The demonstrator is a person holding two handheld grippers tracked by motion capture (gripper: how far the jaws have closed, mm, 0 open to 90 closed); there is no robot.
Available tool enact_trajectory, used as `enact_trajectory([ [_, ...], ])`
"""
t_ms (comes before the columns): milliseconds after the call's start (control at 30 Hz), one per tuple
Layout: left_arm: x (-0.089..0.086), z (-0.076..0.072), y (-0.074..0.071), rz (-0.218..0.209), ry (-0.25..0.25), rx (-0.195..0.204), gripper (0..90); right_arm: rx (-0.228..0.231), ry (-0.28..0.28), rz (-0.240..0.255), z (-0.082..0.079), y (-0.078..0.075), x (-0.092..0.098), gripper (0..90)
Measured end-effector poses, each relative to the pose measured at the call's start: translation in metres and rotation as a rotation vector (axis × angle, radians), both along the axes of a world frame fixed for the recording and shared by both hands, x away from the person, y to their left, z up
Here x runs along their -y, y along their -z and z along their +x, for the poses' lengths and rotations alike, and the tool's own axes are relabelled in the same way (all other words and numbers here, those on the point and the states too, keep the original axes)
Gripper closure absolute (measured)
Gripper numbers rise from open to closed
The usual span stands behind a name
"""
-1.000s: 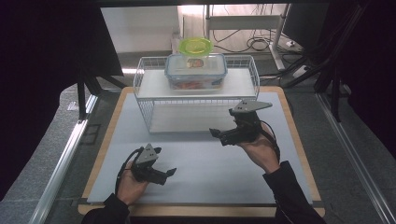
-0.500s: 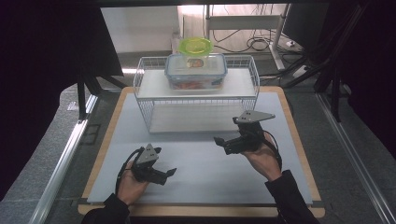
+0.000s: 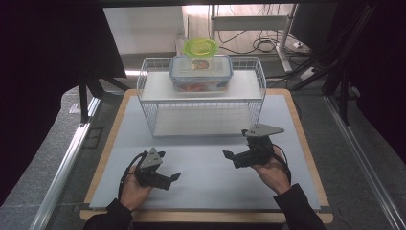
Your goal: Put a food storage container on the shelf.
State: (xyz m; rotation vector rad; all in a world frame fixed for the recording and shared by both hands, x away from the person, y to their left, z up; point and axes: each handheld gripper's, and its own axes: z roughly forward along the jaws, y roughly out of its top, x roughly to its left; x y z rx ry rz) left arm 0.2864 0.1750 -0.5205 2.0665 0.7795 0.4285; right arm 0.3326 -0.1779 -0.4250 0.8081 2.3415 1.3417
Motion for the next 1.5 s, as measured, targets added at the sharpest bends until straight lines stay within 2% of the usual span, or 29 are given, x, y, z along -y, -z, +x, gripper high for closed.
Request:
enact_trajectory([
  [267,0.0,0.0,0.0,0.0,0.001,-0.003,2.9,-0.014,0.023,-0.021,-0.005,0.016,0.011,0.0],
  [400,-0.001,0.0,0.0,-0.004,-0.003,-0.003,3.0,-0.012,0.032,-0.008,-0.007,0.022,0.017,0.0],
  [867,0.0,0.001,0.001,0.001,0.002,-0.012,3.0,-0.016,0.093,-0.063,-0.015,0.047,0.036,0.0],
  [1200,0.001,0.0,0.002,0.01,0.009,-0.015,2.4,-0.011,0.105,-0.105,-0.022,0.064,0.039,0.0],
  [1500,0.002,0.001,0.003,0.019,0.014,-0.024,1.8,-0.047,0.088,-0.154,-0.024,0.08,0.034,0.0],
])
